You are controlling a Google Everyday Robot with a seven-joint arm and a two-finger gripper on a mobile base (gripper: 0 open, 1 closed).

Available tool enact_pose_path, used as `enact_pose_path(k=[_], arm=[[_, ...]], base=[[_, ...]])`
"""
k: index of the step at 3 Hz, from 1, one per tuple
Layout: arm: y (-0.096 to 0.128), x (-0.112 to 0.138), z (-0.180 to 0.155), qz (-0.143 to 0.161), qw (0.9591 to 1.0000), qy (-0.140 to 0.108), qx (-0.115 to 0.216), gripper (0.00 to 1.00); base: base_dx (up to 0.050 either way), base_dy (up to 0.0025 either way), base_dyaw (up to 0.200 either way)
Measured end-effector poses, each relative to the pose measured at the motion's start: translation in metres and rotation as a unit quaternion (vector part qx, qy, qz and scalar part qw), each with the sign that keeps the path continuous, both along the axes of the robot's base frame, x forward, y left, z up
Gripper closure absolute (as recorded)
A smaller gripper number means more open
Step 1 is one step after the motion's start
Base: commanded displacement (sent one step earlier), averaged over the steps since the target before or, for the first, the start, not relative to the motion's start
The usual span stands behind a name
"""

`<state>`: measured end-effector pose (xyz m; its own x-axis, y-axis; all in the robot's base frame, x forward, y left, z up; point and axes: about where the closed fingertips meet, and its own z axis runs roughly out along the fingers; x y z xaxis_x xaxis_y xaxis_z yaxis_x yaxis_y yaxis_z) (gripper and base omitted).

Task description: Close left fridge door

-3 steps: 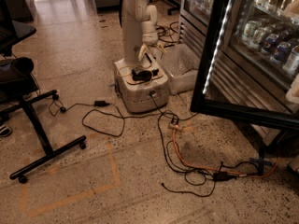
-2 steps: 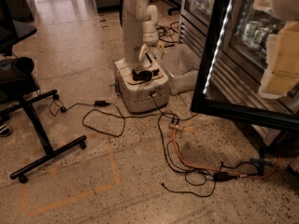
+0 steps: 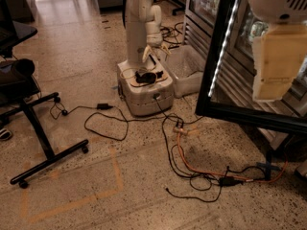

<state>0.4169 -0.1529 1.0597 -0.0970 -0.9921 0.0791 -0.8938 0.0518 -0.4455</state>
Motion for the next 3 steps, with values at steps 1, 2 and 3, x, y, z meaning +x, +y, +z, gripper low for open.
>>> enact_pose_path(k=[1,2,3], arm=[[0.0,0.0,0.0,0.0,1.0,0.0,0.0,0.0],[-0.002,0.02,0.024,-0.004,0.9994,-0.029,0.018,0.0],[0.009,0.083,0.031,0.008,0.9985,-0.026,0.049,0.0]], base=[[0.0,0.0,0.0],[0.0,0.0,0.0],[0.0,0.0,0.0]])
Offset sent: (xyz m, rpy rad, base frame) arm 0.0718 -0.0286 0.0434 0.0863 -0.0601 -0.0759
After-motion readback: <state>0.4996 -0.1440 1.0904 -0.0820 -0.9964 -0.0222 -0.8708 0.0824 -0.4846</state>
